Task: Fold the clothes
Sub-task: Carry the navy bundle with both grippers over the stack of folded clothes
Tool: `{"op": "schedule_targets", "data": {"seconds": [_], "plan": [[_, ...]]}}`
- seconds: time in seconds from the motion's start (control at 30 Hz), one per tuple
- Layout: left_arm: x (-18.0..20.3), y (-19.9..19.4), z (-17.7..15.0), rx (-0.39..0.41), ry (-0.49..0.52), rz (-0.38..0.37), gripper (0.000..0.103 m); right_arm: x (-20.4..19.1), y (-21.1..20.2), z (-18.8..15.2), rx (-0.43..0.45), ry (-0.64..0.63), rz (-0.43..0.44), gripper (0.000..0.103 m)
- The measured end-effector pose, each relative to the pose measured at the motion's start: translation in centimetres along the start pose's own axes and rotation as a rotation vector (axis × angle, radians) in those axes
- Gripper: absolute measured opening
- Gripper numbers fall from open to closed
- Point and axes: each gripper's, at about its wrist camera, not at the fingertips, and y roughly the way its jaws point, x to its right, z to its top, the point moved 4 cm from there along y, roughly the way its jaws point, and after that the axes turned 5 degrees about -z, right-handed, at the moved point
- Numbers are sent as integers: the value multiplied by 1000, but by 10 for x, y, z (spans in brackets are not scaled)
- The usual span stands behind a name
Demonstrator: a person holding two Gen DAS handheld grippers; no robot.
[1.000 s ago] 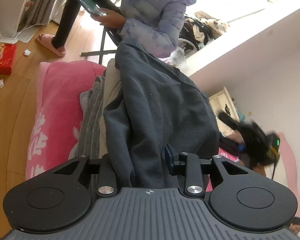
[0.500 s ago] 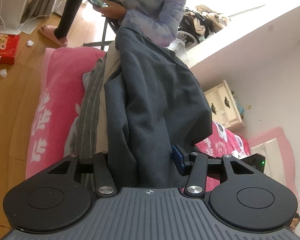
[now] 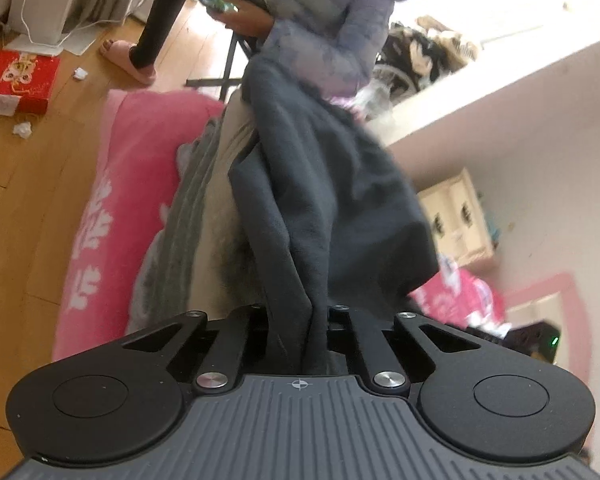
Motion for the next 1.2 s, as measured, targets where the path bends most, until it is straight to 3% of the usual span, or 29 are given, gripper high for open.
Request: {"op": "schedule_targets", "data": {"seconds": [0.17, 0.3, 0.5, 0.77, 0.87, 0.97, 1.1, 1.2], "plan": [[13, -10, 14, 36, 28, -43, 5, -5, -4, 7, -5, 39, 64, 12], [18, -7, 23, 53, 13, -79, 4, -7, -4, 24, -14, 167, 198, 11], [46, -3, 77, 118, -24, -168, 3, -37, -11, 91, 73, 218, 305, 10], [111, 6, 165, 205, -23, -272, 3, -98, -35, 189, 211, 146, 352, 10], [138, 2, 185, 238, 0, -323, 3, -105, -54, 186, 243, 93, 375, 10], [141, -11, 163, 229, 65, -336, 3, -92, -64, 155, 235, 67, 382, 10], [113, -24, 116, 205, 86, -337, 3, -49, -57, 81, 177, 81, 360, 10], [68, -18, 63, 161, 102, -302, 3, 2, -27, 11, 78, 191, 296, 10]]}}
